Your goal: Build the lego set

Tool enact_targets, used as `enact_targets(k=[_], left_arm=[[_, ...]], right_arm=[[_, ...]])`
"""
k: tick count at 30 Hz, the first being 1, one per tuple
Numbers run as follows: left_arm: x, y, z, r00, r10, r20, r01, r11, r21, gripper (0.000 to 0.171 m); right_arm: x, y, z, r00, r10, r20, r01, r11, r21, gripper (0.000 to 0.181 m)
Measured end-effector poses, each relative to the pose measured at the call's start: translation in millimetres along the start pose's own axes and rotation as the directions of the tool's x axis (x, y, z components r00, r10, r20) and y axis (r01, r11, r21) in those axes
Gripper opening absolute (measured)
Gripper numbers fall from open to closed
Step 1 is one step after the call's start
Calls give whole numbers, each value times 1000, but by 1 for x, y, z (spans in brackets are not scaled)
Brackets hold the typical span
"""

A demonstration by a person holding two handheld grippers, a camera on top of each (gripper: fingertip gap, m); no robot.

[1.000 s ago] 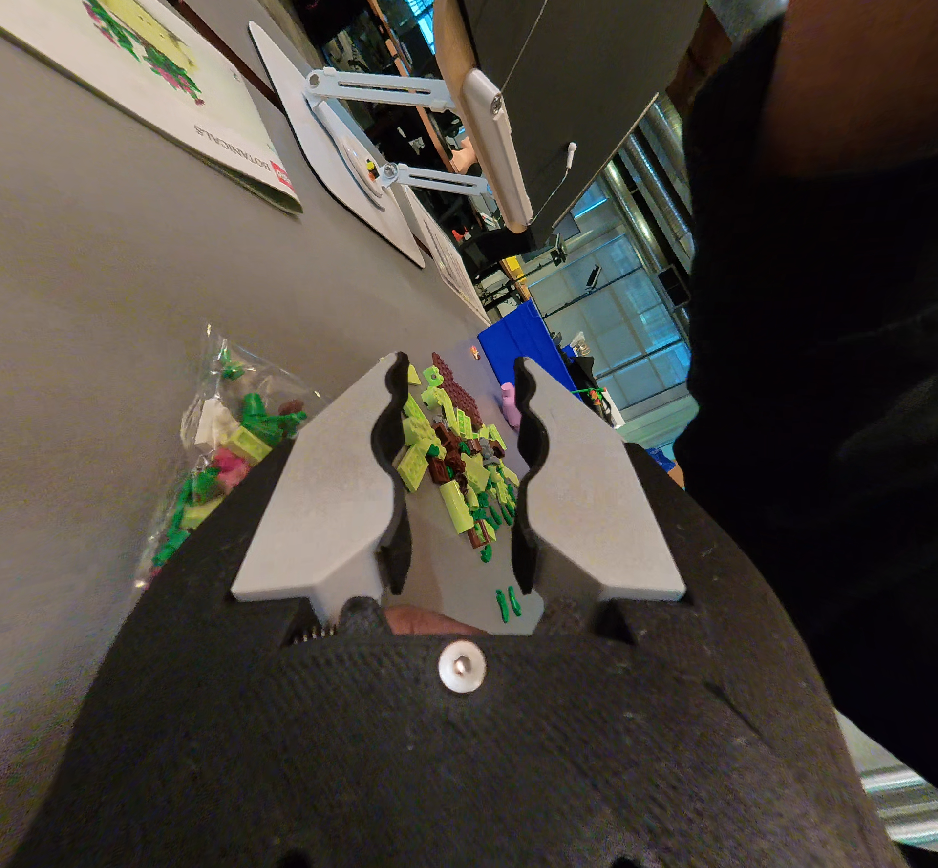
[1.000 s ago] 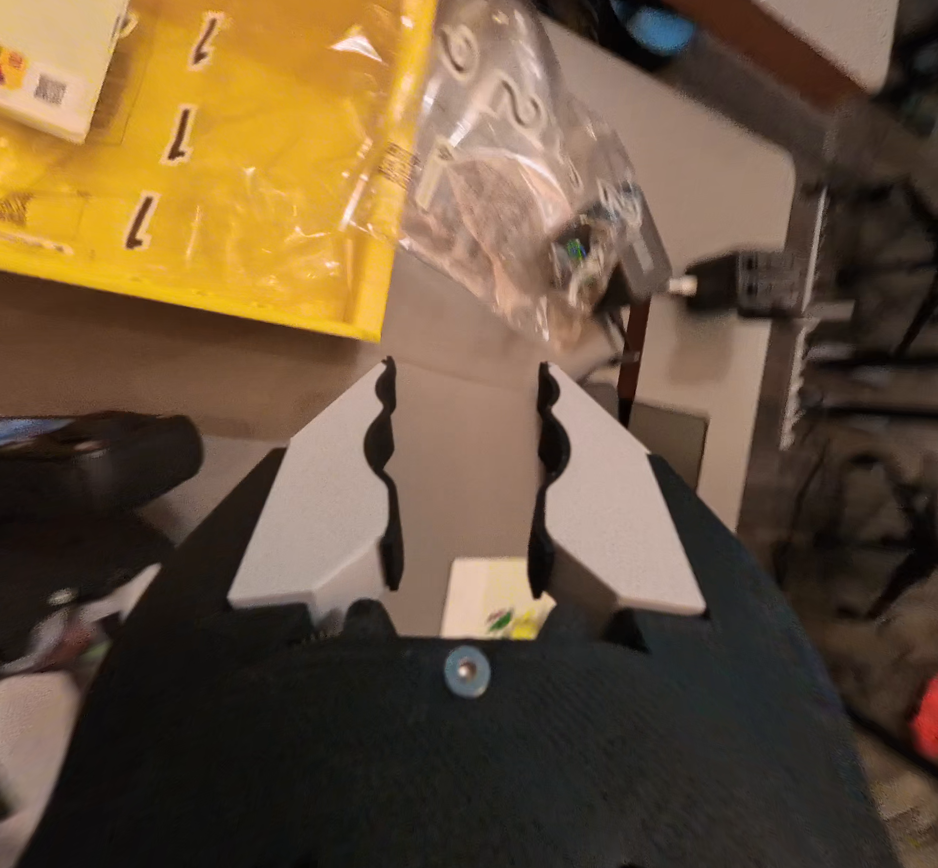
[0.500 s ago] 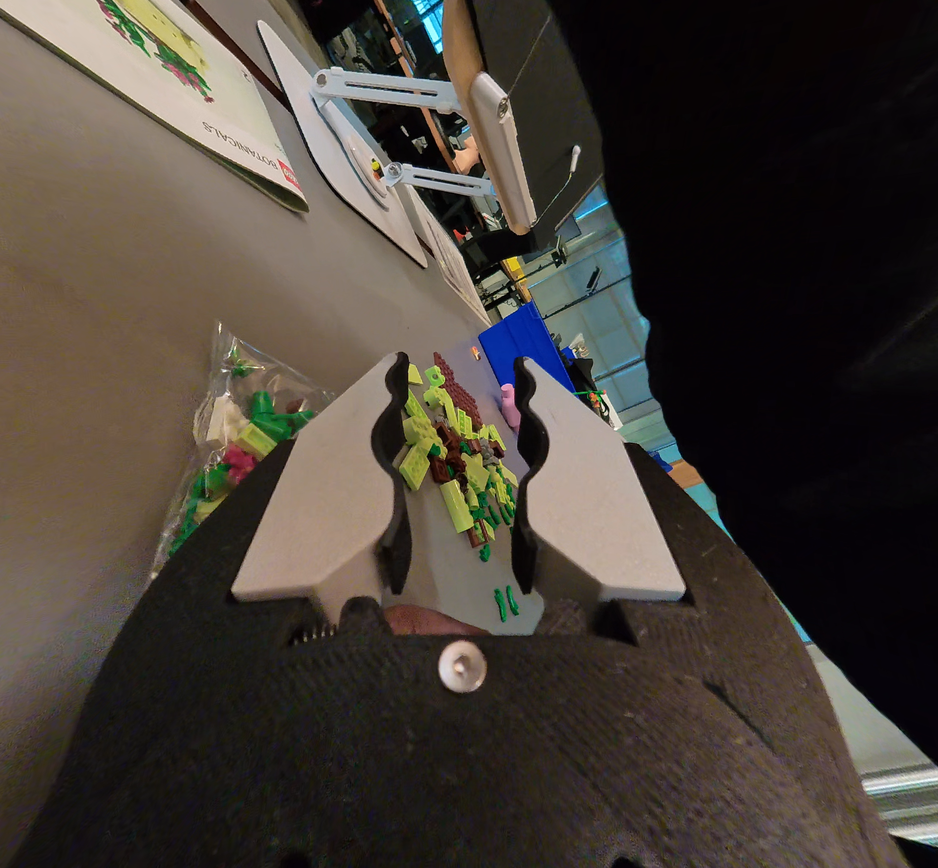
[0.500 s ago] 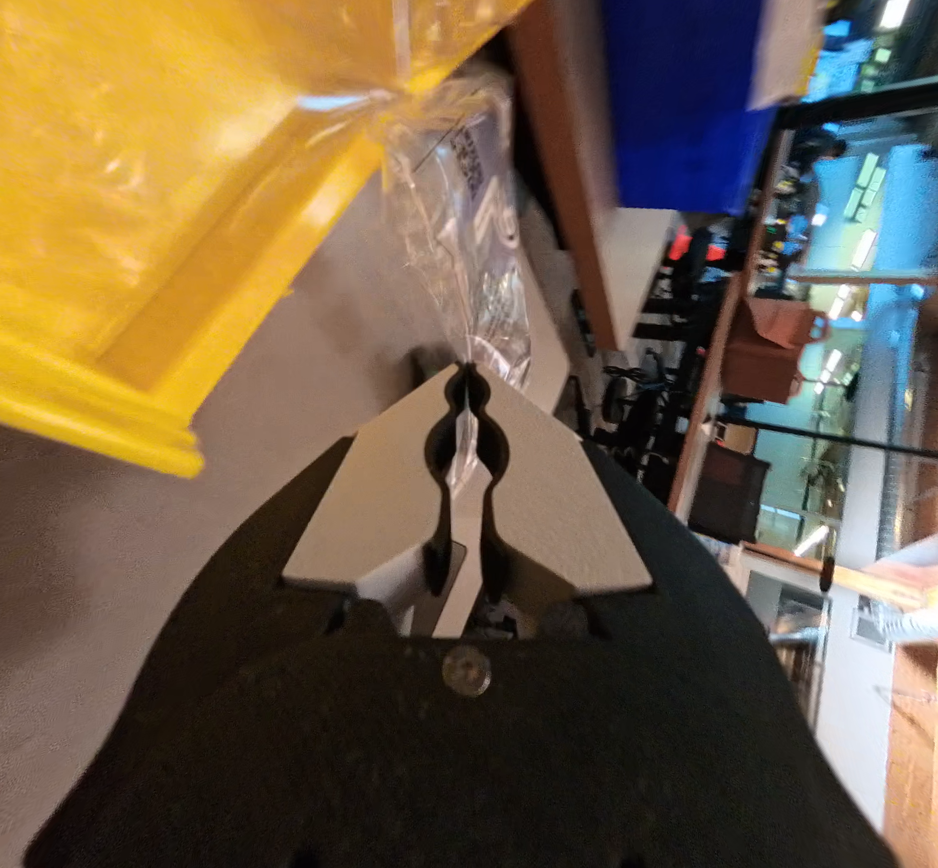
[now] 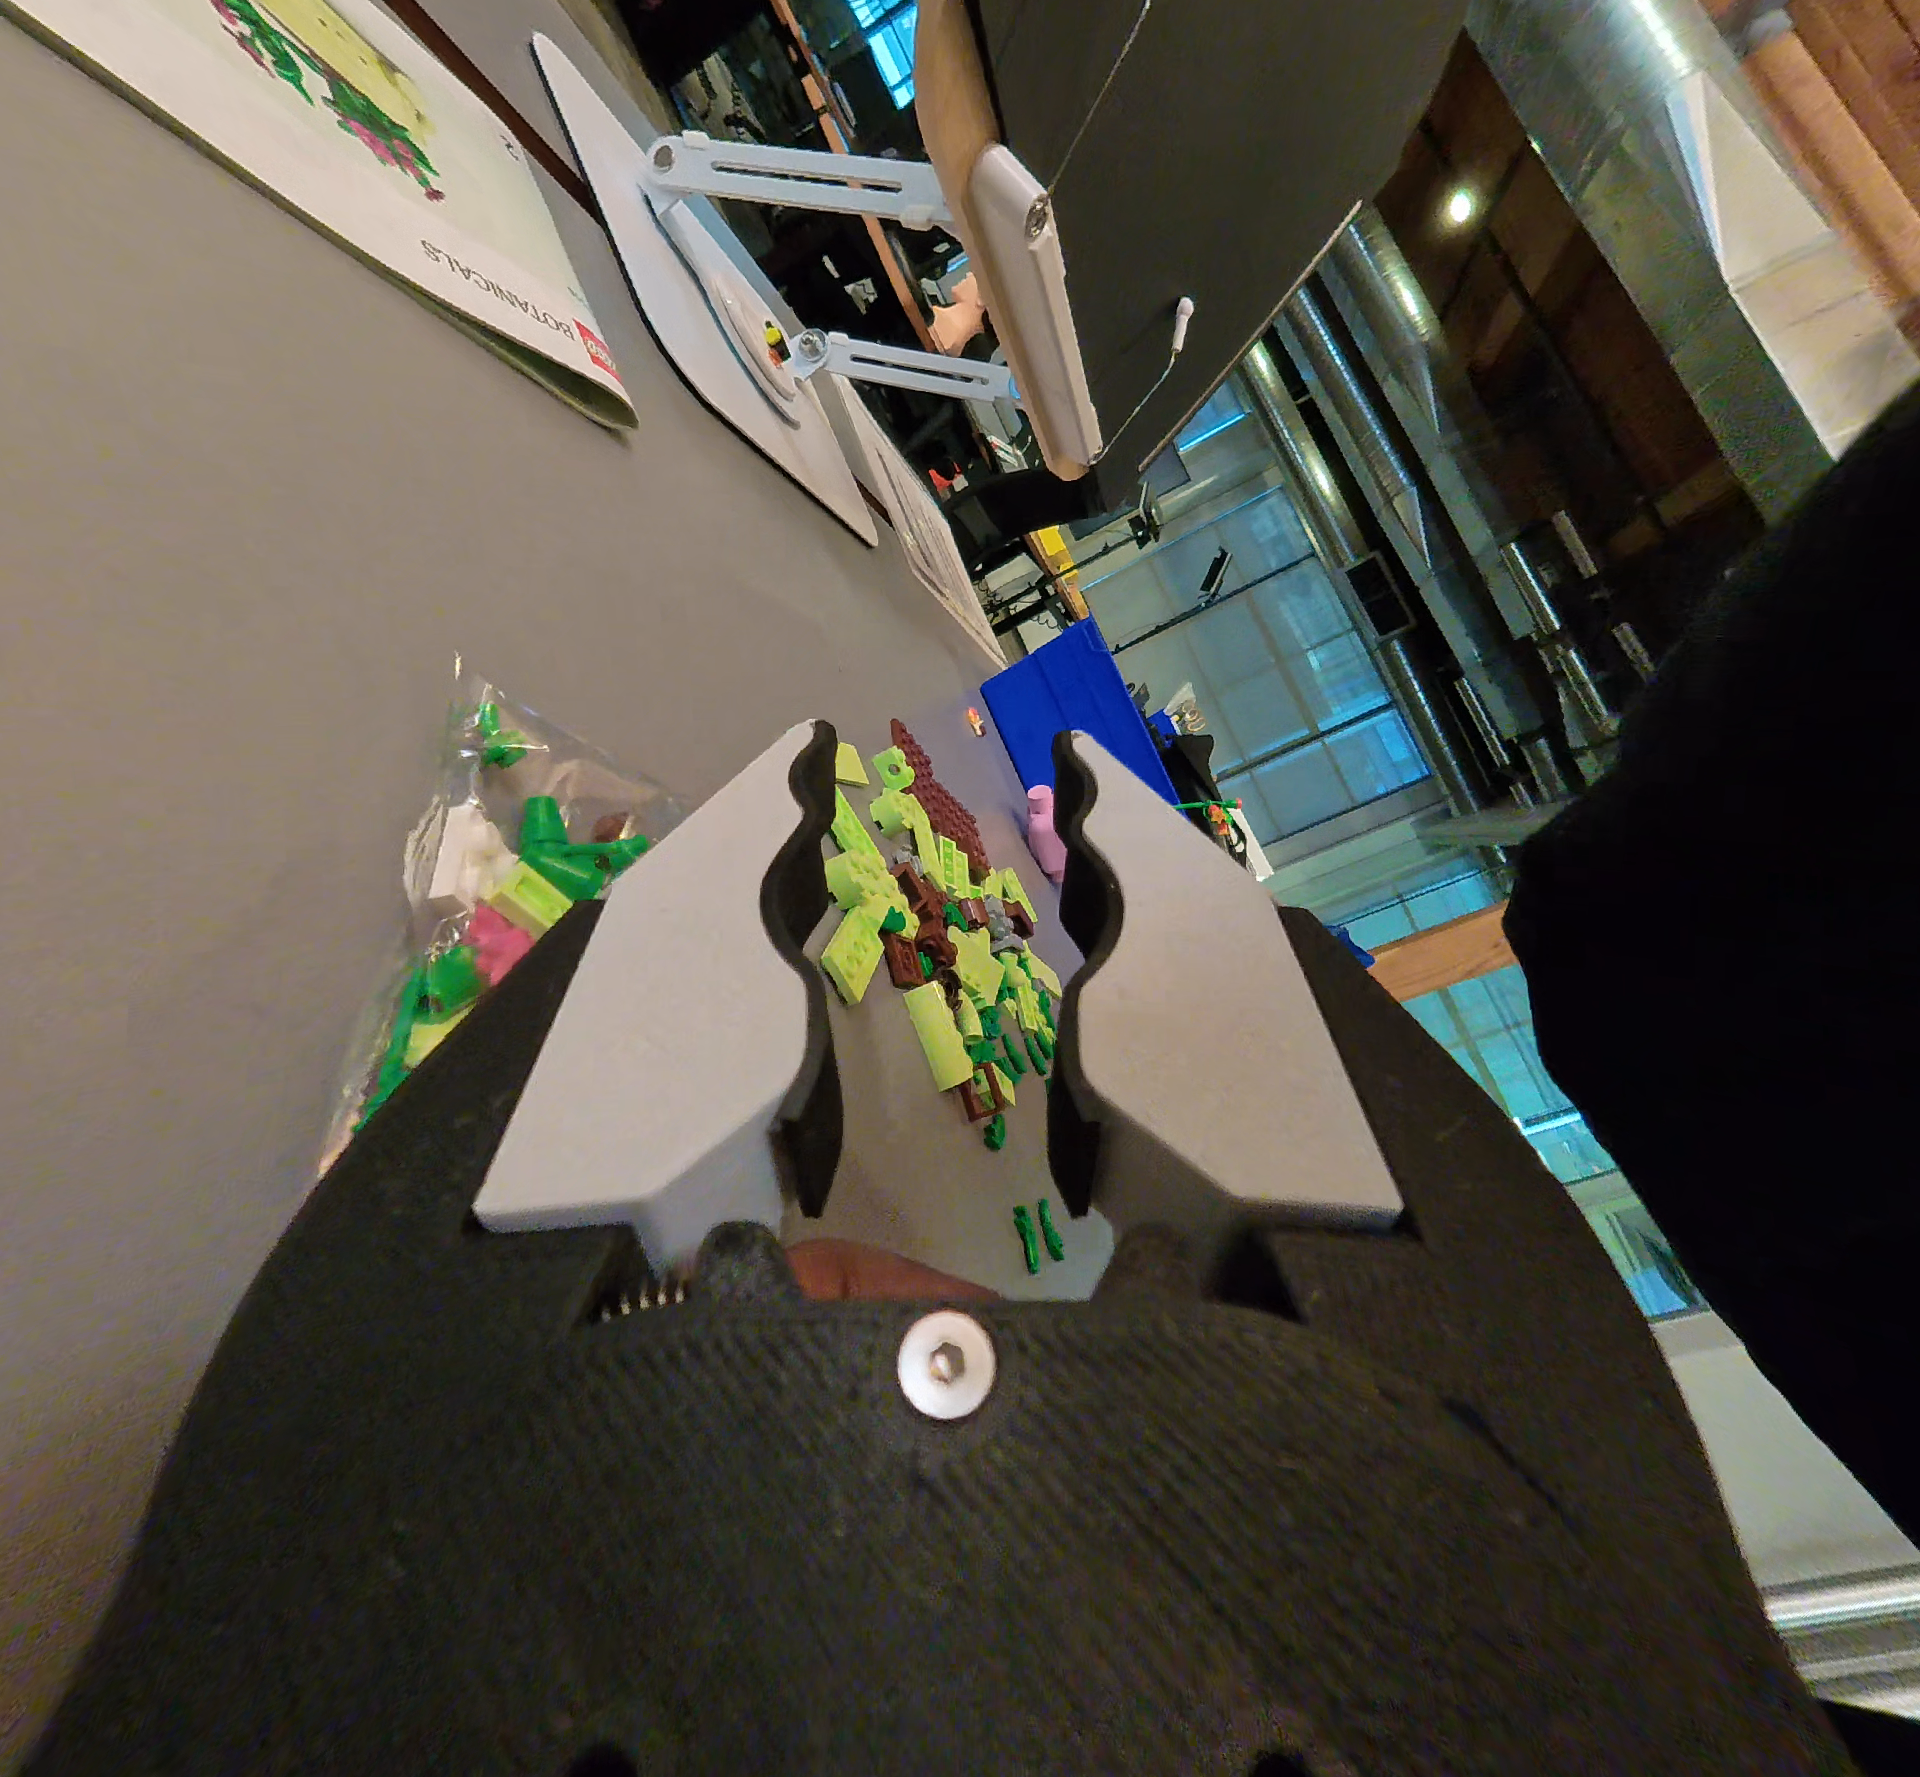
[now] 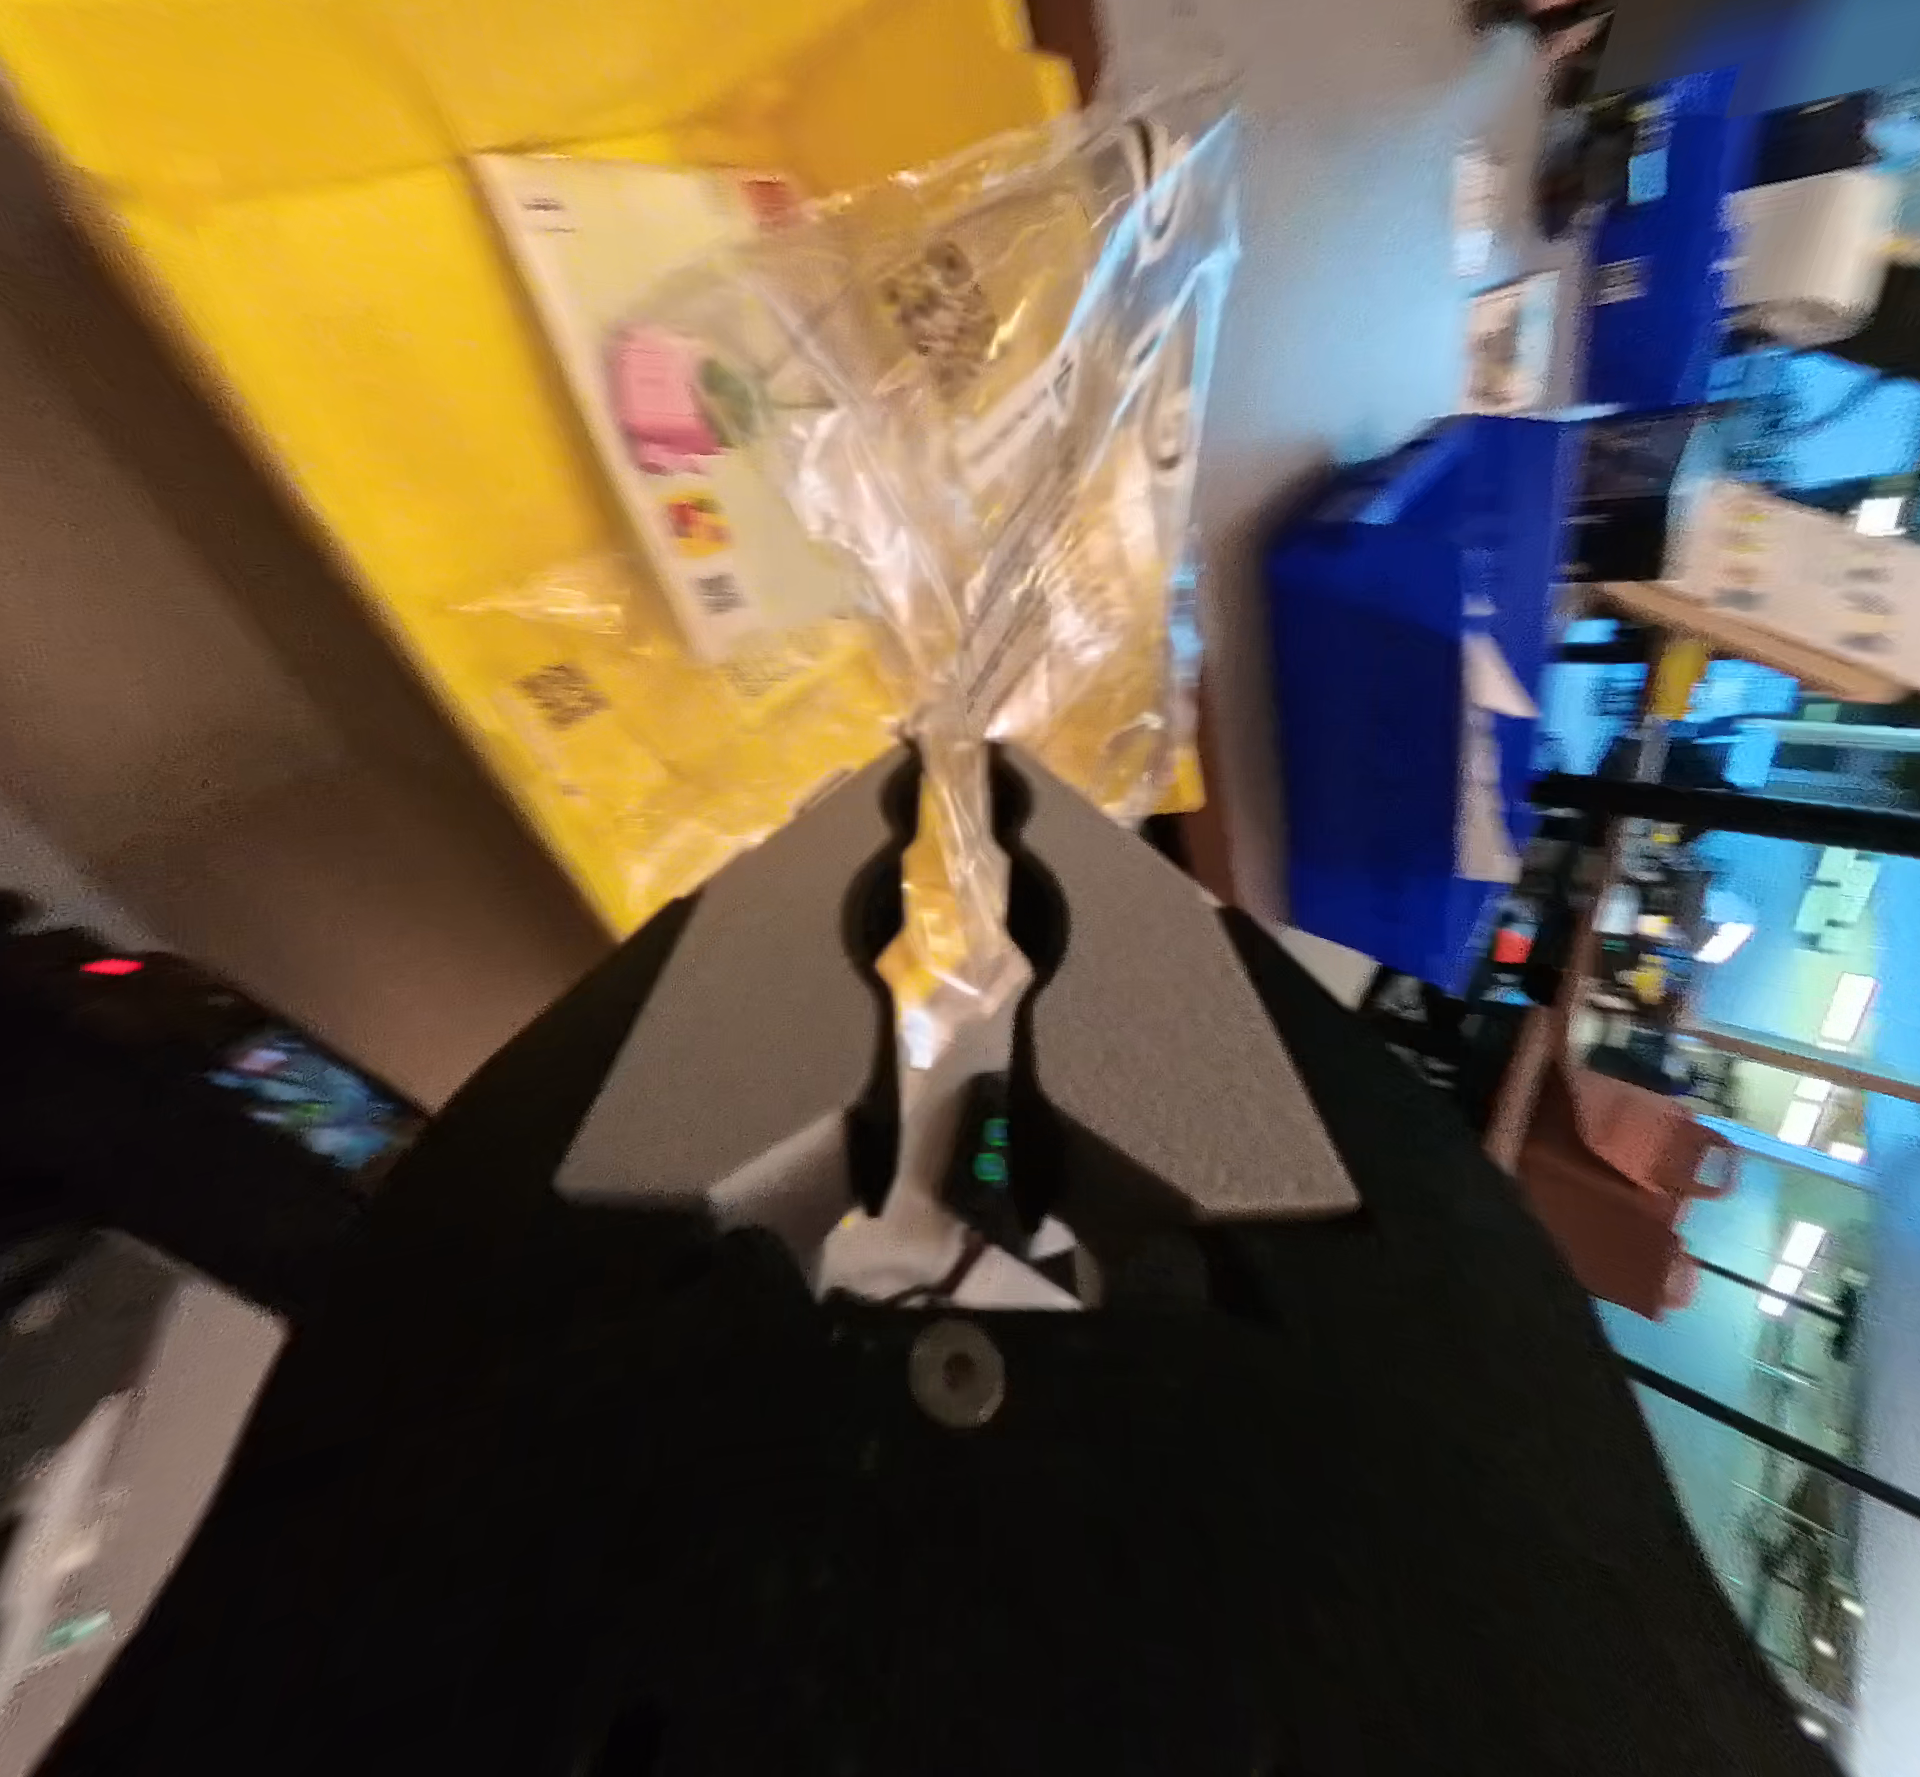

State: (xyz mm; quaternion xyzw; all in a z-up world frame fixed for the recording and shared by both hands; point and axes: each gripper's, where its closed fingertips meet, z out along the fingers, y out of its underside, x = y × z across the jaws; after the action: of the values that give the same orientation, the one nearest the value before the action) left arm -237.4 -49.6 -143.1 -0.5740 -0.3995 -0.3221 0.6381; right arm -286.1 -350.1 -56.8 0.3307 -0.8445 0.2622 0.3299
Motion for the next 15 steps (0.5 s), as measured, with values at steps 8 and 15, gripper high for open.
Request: enact_targets(k=[8,15], left_arm=[[1,0,0,1000,2,-1,-2,1000,0,39],[1,-3,-3,1000,15,4,-15,1000,9,40]], right_arm=[[-43,-4,-4,922,265,281,-237,963,-129,64],[-16,-9,-51,863,487,137,-485,873,-45,50]])
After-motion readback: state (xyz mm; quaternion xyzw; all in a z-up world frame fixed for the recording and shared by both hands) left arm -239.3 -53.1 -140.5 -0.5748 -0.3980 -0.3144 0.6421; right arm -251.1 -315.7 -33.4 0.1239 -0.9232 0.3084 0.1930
